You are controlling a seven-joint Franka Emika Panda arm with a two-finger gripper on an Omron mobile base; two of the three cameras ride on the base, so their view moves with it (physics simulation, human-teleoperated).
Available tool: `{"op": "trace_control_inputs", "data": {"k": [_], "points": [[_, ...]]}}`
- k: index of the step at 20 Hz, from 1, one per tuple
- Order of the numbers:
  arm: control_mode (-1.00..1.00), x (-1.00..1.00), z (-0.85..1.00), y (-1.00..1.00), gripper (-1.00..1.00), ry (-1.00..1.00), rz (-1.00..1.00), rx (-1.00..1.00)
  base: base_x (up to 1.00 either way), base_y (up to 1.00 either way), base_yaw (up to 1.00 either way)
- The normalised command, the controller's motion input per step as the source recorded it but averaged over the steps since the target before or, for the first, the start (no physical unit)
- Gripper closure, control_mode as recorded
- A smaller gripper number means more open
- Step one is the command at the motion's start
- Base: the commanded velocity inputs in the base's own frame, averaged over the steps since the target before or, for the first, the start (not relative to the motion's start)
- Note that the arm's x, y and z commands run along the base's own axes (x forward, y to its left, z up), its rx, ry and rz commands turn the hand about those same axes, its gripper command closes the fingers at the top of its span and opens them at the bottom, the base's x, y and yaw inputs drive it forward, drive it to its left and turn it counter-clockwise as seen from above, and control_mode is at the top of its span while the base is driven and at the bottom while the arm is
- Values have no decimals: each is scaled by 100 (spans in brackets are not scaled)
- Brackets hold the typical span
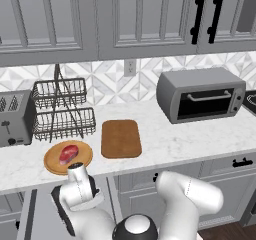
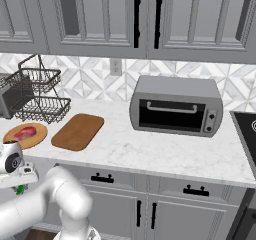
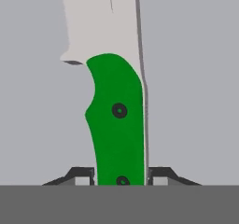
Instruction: Pick up the knife from the drawer and place it on the cutting board. Then place the meat from the plate to the cutting board.
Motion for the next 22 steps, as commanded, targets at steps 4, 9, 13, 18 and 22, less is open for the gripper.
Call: {"op": "trace_control_inputs", "data": {"k": [4,9,13,18,22], "points": [[-100,-7,-13,0,100,8,0,0,0,0,0],[-100,-61,17,0,100,0,4,0,0,0,0],[-100,-77,61,0,100,0,8,0,0,0,0],[-100,-70,70,-4,100,0,6,0,0,0,0],[-100,-61,68,-4,100,0,6,0,0,0,0]]}}
